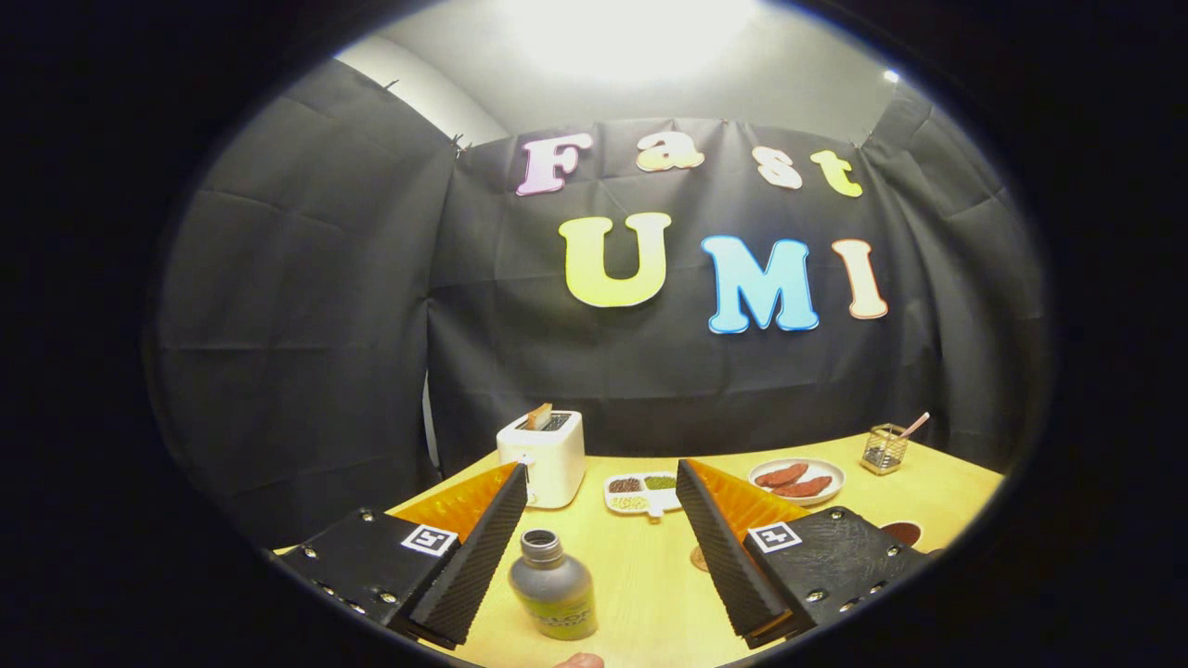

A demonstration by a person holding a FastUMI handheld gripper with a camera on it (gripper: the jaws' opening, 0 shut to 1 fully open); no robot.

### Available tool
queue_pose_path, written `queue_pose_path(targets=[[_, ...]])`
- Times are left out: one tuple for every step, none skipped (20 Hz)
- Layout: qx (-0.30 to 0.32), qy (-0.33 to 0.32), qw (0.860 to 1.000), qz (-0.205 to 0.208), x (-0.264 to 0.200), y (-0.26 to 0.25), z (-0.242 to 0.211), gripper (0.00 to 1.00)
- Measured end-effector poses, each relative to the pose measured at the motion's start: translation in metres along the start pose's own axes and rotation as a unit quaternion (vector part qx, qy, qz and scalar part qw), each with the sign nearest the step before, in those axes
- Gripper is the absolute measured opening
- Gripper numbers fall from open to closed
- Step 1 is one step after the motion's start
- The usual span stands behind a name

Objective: Take the bottle from table, then pour the juice into the cup, finally place the bottle on the coaster

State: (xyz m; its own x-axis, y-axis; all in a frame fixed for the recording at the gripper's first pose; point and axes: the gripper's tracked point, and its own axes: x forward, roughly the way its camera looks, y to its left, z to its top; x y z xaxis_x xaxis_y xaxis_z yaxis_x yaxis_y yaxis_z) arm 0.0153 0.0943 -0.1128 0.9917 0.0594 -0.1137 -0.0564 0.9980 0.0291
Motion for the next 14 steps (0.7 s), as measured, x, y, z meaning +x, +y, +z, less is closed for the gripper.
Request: queue_pose_path(targets=[[-0.001,0.007,1.0,0.002,0.002,0.004,-0.006,0.99],[-0.001,0.014,1.0,0.004,0.003,0.008,-0.013,0.99],[-0.001,0.021,1.0,0.007,0.005,0.011,-0.02,0.98],[-0.001,0.027,1.0,0.006,0.006,0.014,-0.026,0.99],[-0.001,0.033,0.999,0.007,0.007,0.016,-0.032,0.98],[0.0,0.039,0.999,0.007,0.009,0.018,-0.038,0.99],[0.0,0.047,0.999,0.007,0.01,0.019,-0.045,0.98],[0.0,0.054,0.999,0.006,0.01,0.021,-0.051,0.98],[0.001,0.06,0.998,0.005,0.011,0.022,-0.057,0.99],[0.004,0.066,0.998,0.005,0.012,0.024,-0.064,0.99],[0.007,0.072,0.997,0.004,0.011,0.025,-0.07,0.99],[0.009,0.078,0.997,0.003,0.012,0.026,-0.076,0.99],[0.011,0.084,0.996,0.002,0.012,0.028,-0.082,0.99],[0.013,0.09,0.996,0.004,0.012,0.029,-0.087,0.99]])
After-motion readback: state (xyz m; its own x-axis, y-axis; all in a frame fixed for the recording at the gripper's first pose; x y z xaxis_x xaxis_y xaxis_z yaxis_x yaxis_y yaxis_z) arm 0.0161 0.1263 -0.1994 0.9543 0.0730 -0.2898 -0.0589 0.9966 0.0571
